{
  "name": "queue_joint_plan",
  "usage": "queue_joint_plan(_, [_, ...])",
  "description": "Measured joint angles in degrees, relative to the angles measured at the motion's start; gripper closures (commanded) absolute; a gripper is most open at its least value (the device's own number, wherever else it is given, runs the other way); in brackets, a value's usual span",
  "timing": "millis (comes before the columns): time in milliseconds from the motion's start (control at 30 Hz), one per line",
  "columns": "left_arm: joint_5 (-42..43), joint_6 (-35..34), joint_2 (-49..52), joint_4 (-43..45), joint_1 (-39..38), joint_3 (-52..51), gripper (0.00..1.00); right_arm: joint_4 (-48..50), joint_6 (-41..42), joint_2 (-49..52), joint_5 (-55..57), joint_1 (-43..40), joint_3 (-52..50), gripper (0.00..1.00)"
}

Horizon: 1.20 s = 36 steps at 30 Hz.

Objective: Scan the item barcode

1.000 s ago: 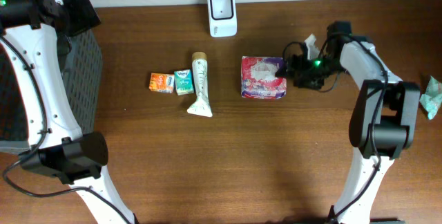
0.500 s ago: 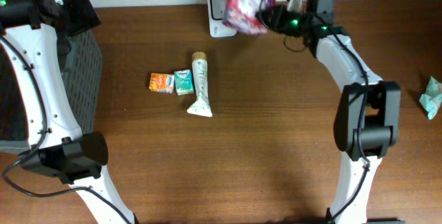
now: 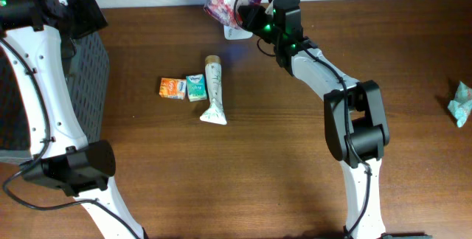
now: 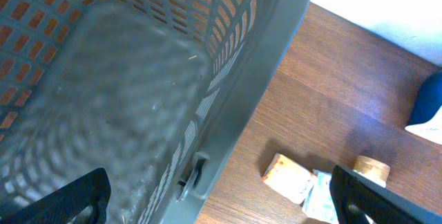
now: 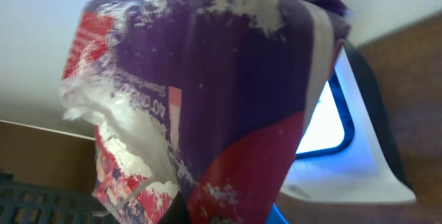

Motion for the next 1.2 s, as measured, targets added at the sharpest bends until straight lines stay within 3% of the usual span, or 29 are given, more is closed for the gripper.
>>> queue_joint_plan(333, [0.0, 0.0, 0.0, 0.0, 0.0, 0.0, 0.01, -2.6, -0.6, 0.0, -5.0, -1.4, 4.1, 0.96])
queue_joint_plan(500, [0.0, 0.0, 0.0, 0.0, 0.0, 0.0, 0.01, -15.5, -0.7, 0.0, -3.2, -1.4, 5.3, 0.96])
queue_joint_plan(667, [0.0, 0.0, 0.0, 0.0, 0.0, 0.0, 0.01, -10.1, -1.8, -0.6, -8.4, -3.9, 5.5, 0.96])
queue_joint_plan(833, [0.0, 0.0, 0.0, 0.0, 0.0, 0.0, 0.01, -30.3, -3.6, -10.8, -7.1, -20.5, 6.7, 0.96])
queue_joint_plan(900, [0.0, 0.0, 0.0, 0.0, 0.0, 0.0, 0.01, -44.1, -1.7, -11.2, -5.0, -31.7, 7.3, 0.96])
queue_joint_plan(1033, [0.0, 0.0, 0.0, 0.0, 0.0, 0.0, 0.01, -60.0, -0.2, -11.1, 4.3, -48.0, 7.0, 0.96])
queue_joint_plan(1067, [0.0, 0.0, 0.0, 0.0, 0.0, 0.0, 0.01, -61.6, -0.4, -11.1, 7.0, -50.2, 7.0, 0.92])
queue_joint_plan(1100, [0.0, 0.0, 0.0, 0.0, 0.0, 0.0, 0.01, -62.6, -1.4, -11.1, 9.5, -52.0, 7.0, 0.81])
queue_joint_plan(1133, [0.0, 0.0, 0.0, 0.0, 0.1, 0.0, 0.01, -62.1, -3.9, -11.1, 10.8, -53.1, 7.0, 0.58])
queue_joint_plan(1167, [0.0, 0.0, 0.0, 0.0, 0.1, 0.0, 0.01, -62.1, -6.1, -11.1, 11.4, -53.5, 7.0, 0.26])
queue_joint_plan(1200, [0.0, 0.0, 0.0, 0.0, 0.1, 0.0, 0.01, -62.0, -9.1, -11.1, 11.8, -53.5, 7.0, 0.08])
